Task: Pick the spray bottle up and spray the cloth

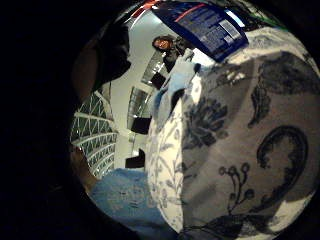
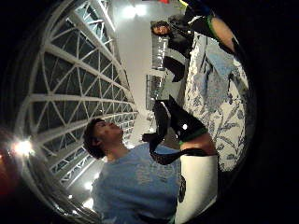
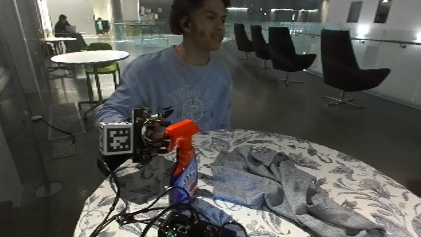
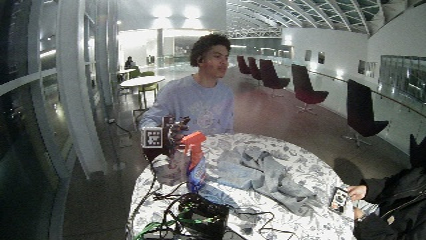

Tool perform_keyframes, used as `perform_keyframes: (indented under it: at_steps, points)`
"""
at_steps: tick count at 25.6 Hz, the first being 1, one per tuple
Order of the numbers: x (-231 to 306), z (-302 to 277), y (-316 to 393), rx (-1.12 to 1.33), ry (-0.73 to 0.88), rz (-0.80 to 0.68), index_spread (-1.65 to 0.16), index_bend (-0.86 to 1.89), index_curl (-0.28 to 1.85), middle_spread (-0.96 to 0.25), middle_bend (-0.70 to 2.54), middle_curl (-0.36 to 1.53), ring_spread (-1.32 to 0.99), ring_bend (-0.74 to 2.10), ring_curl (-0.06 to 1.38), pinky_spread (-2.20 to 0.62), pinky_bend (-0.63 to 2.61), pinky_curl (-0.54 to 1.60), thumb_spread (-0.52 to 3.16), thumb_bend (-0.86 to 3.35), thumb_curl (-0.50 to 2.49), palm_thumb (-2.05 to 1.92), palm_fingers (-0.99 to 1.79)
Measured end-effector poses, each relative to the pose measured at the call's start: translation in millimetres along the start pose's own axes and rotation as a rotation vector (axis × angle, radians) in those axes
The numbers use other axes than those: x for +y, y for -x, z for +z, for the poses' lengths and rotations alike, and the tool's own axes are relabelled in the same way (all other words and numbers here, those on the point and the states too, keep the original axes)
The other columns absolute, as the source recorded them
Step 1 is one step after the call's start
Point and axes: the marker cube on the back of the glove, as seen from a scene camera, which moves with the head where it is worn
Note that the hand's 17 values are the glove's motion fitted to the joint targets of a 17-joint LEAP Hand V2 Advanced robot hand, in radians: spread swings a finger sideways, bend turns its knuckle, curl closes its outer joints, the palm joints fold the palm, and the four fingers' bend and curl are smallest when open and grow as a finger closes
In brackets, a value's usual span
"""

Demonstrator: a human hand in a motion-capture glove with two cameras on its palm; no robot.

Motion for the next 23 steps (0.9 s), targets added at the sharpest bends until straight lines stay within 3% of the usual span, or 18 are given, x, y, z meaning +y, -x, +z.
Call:
perform_keyframes:
  at_steps: [13, 23]
  points:
    - [-42.2, -12.2, -23.1, 0.109, -0.183, 0.077, -0.38, 0.11, 0.23, -0.03, 0.29, 0.33, -0.01, 0.37, 0.3, 0.17, 0.29, 0.31, 1.06, 0.07, 0.29, 0.64, 0.59]
    - [-108.1, -12.0, -57.5, 0.243, -0.324, 0.105, -0.38, 0.06, 0.18, 0.02, 0.26, 0.34, 0.05, 0.27, 0.29, 0.2, 0.41, 0.36, 1.0, -0.03, 0.29, 0.58, 0.23]
